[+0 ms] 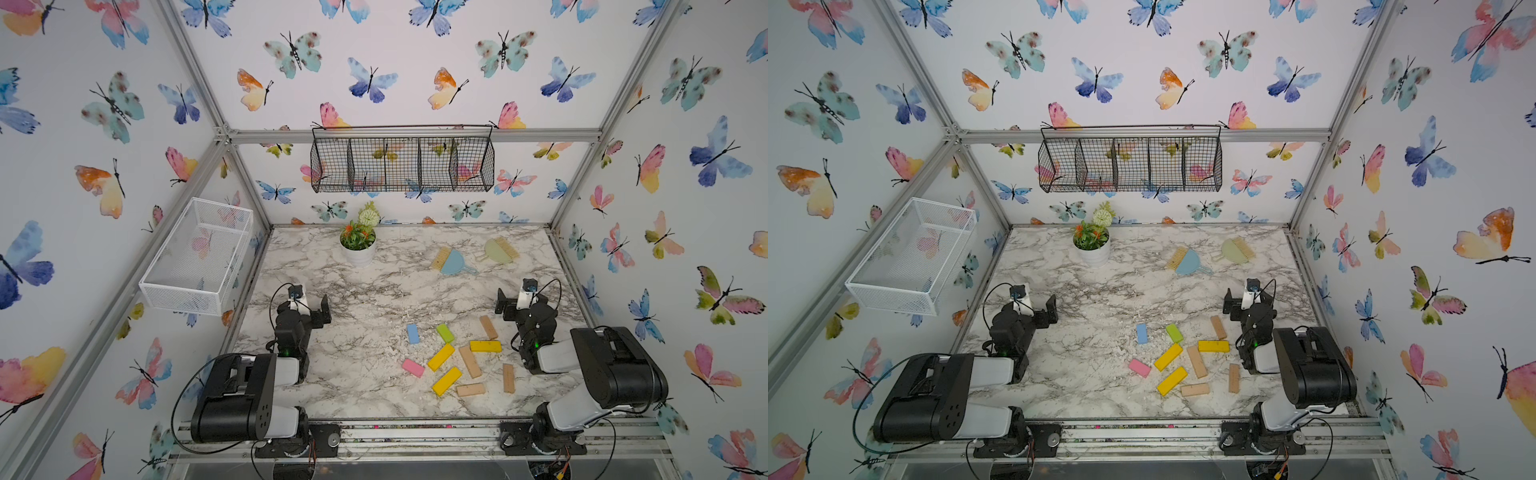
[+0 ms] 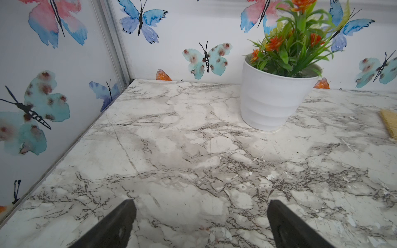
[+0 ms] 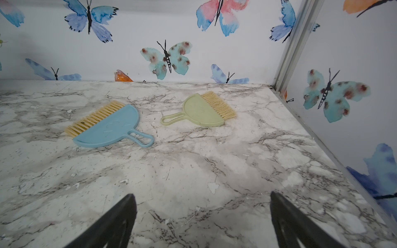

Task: Assemble the letter k with building blocks
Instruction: Pick up the building block from the center of the board.

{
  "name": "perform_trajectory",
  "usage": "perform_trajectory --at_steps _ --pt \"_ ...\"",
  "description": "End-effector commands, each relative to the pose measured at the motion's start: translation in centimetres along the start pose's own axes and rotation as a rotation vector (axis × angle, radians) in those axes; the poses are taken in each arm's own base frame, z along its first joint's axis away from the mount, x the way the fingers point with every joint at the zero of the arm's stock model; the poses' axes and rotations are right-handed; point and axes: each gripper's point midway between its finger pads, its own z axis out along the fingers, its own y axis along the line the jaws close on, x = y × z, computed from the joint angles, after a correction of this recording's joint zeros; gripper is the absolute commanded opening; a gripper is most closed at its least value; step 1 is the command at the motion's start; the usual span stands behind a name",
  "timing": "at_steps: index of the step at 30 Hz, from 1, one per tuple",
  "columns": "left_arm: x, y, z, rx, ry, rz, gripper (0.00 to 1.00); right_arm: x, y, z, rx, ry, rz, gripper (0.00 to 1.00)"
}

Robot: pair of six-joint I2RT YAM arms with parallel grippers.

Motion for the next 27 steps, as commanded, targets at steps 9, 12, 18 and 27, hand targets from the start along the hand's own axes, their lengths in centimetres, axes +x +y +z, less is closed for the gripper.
perform_trajectory --at_steps 9,12,18,27 --pt "-0.7 -0.2 0.3 0.004 -0.019 0.008 0.98 -0.3 -0.4 0.1 0.019 -0.010 0.014 0.98" --pt "-0.7 -0.2 0.3 0.007 -0.018 0.008 0.98 -0.3 -0.4 0.1 0.018 -0.010 0.014 0.98" --pt "-0.7 -0.1 0.3 0.011 -0.019 0.003 0.98 -0.3 -0.4 0.0 0.017 -0.012 0.016 0.98" --pt "-3.2 0.1 0.2 0.005 -0.017 -0.007 0.98 -3.0 -1.7 2.0 0.102 0.099 0.032 0.98"
